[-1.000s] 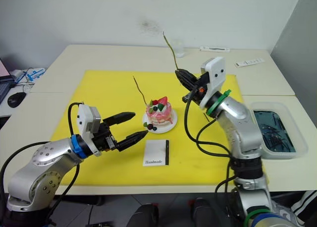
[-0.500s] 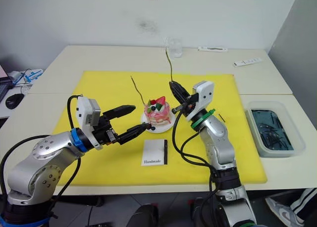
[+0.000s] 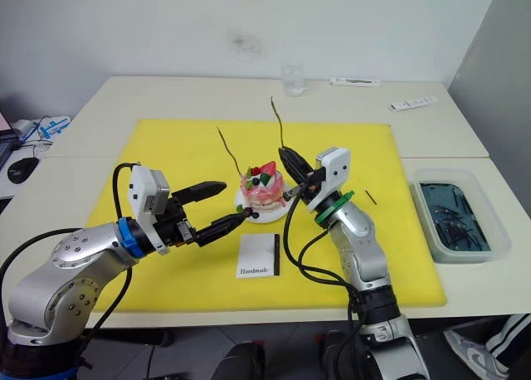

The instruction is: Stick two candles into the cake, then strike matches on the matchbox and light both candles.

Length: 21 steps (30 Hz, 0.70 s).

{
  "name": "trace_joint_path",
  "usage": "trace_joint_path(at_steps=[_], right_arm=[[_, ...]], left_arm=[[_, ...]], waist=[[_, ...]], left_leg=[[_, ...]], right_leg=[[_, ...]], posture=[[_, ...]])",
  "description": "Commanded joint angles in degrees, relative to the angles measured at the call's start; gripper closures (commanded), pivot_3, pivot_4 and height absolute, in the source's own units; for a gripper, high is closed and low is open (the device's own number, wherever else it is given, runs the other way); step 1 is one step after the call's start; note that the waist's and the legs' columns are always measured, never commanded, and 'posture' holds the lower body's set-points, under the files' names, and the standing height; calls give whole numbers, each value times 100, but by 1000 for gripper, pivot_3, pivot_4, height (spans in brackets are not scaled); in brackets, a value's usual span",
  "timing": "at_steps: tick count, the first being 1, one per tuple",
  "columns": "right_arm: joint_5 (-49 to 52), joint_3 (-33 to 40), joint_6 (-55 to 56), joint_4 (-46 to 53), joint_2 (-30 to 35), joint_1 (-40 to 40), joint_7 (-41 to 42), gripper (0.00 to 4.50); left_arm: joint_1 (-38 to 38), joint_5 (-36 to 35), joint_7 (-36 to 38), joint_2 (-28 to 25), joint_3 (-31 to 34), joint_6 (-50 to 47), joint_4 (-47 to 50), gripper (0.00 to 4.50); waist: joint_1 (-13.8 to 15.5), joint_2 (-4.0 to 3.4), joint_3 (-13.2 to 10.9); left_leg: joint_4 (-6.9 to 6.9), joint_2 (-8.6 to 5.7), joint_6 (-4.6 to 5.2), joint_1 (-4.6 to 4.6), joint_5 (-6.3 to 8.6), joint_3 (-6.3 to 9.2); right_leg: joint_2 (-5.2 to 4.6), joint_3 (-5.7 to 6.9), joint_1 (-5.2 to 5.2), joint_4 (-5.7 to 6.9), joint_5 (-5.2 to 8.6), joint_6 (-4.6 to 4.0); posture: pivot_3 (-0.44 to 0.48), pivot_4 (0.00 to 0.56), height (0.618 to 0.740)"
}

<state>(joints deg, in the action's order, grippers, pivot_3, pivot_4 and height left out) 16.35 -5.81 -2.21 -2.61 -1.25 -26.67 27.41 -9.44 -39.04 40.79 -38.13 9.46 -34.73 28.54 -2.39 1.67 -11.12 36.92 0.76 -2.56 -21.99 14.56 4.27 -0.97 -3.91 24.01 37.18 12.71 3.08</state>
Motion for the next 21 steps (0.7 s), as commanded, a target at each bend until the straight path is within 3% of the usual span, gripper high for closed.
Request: trace_joint_path(at_steps=[1,21], right_arm=[[-41,-53,181,41,-76,-3,-5,4476],[-376,-108,923,-880,-292,-306,-62,4476]], left_arm=[[-4,-7,52,-88,102,62,126,0],[2,75,99,-83,67,96,56,0]], waist=[[0,0,0],[-7,-1,-1]], left_leg=[[0,0,0,0,0,0],[0,1,0,-1,0,0]], right_leg=[[0,0,0,0,0,0],[1,-1,2,-1,0,0]], posture=[[0,150,740],[0,150,740]])
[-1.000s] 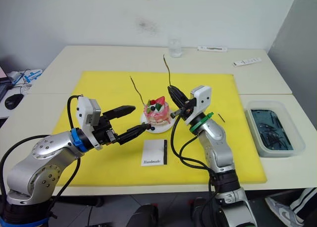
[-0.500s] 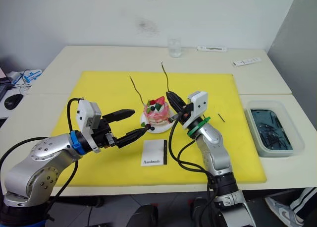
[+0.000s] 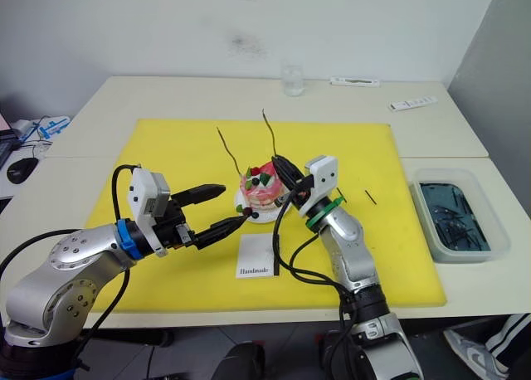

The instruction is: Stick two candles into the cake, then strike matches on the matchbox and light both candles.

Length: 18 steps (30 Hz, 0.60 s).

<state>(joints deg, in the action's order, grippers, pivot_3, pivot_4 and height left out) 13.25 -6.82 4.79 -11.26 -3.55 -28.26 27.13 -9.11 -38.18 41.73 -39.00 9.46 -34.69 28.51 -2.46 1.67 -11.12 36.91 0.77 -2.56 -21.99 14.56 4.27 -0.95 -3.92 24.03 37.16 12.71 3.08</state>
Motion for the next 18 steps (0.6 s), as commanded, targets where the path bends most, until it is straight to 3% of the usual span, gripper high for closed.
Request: trace_joint_path(at_steps=[1,18], right_arm=[[-85,-1,251,-61,-67,-159,-40,4476],[-214,-49,473,-323,-74,-29,-17,4476]], left_arm=[[-34,-12,11,5,65,92,59,0],[-118,-37,60,37,35,90,24,0]], waist=[[-1,0,0],[-4,0,0]], left_leg=[[0,0,0,0,0,0],[-1,0,0,0,0,0]], right_leg=[[0,0,0,0,0,0],[0,0,0,0,0,0]], posture=[[0,150,740],[0,150,740]])
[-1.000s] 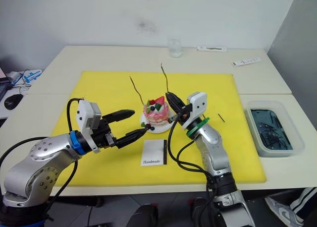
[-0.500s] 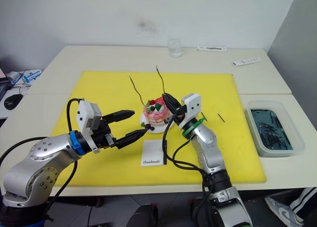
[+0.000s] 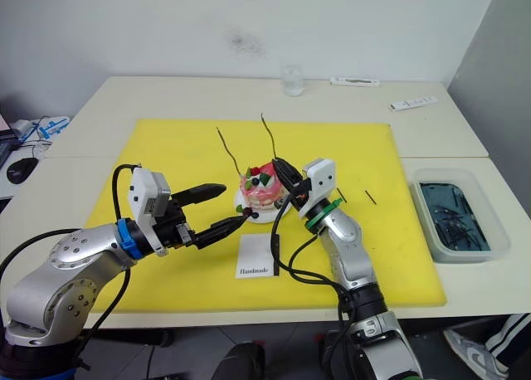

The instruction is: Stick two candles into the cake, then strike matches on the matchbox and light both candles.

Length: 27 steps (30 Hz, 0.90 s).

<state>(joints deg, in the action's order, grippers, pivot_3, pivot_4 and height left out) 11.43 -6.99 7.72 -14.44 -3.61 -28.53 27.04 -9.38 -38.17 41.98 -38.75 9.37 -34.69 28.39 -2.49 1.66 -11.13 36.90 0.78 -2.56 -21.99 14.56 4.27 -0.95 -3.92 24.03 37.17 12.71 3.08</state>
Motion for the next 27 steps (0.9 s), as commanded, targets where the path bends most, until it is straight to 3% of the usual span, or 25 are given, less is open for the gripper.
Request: trace_joint_path(at_steps=[1,27], right_arm=[[-49,-34,213,-37,-66,7,-7,4476],[-240,-183,386,-368,-125,419,-54,4476]], left_arm=[[-96,-37,38,14,40,91,35,0],[-96,-7,55,36,-32,108,52,0]], waist=[[-1,0,0],[-27,0,0]], left_leg=[[0,0,0,0,0,0],[0,0,0,2,0,0]], right_leg=[[0,0,0,0,0,0],[0,-1,-1,1,1,-1]], posture=[[0,150,740],[0,150,740]])
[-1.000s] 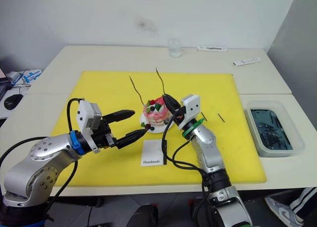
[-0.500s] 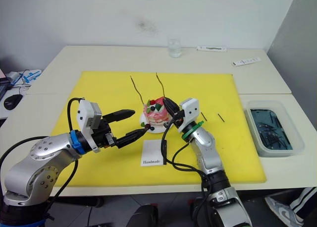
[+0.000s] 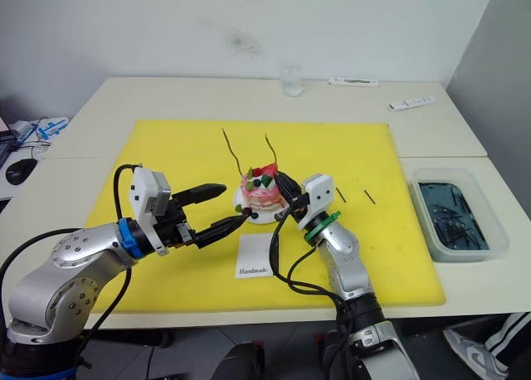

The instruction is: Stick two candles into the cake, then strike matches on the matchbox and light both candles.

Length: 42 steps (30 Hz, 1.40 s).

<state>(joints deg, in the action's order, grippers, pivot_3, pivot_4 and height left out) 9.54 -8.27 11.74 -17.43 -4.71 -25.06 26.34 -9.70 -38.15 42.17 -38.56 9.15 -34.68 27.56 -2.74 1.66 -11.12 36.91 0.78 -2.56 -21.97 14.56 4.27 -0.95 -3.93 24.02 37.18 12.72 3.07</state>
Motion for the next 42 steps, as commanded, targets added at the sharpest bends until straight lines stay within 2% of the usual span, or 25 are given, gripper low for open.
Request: trace_joint_path(at_steps=[1,13,17,22,29,33,36,39,42], right_arm=[[-40,-64,-46,-66,-19,74,28,4476],[222,-54,-291,259,-135,10,147,4476],[173,11,-240,365,-120,-101,29,3544],[104,43,-199,493,-54,-139,-17,1725],[278,65,-611,1480,180,131,6,1725],[512,163,-1292,2640,818,542,193,1725],[781,321,-1936,3648,1601,1007,445,1725],[1110,505,-2613,4541,2374,1444,665,1725],[1315,766,-3225,5234,3147,1789,823,1725]], left_arm=[[-56,-7,34,20,-14,111,139,0],[-63,-7,17,42,-43,129,131,0],[-63,5,21,42,-35,149,126,0],[-79,51,-8,67,-54,183,117,0],[-53,107,-75,115,-71,192,151,0],[-27,69,-2,51,0,134,85,0],[-55,-73,170,-117,64,-43,18,0],[-31,-373,451,-409,186,-348,-73,0],[71,-852,965,-930,395,-910,-271,0]], waist=[[-4,0,0],[-33,0,0],[-35,0,0],[-35,0,0],[-32,-1,-1],[-21,-1,-1],[-12,-1,-1],[-19,-1,-1],[-41,-1,-1]], left_leg=[[0,0,0,0,0,0],[0,1,0,2,0,0],[-1,1,0,0,0,0],[-2,0,0,-1,0,0],[-3,0,0,-2,0,1],[-3,-1,0,-7,0,2],[-2,-4,0,-9,0,2],[-3,-3,0,-8,0,2],[-3,-1,1,-6,1,2]], right_leg=[[0,0,0,0,0,0],[0,0,-1,1,3,-6],[0,0,0,0,3,-5],[0,0,1,-1,3,-5],[0,1,2,-1,3,-4],[-2,1,2,-5,3,-4],[-5,1,1,-8,4,-4],[-4,1,2,-7,20,-30],[-1,1,3,-4,23,-34]], posture=[[0,150,740],[0,150,740],[0,150,740],[0,150,740],[0,150,740],[0,150,740],[0,150,740],[0,150,740],[0,150,740]])
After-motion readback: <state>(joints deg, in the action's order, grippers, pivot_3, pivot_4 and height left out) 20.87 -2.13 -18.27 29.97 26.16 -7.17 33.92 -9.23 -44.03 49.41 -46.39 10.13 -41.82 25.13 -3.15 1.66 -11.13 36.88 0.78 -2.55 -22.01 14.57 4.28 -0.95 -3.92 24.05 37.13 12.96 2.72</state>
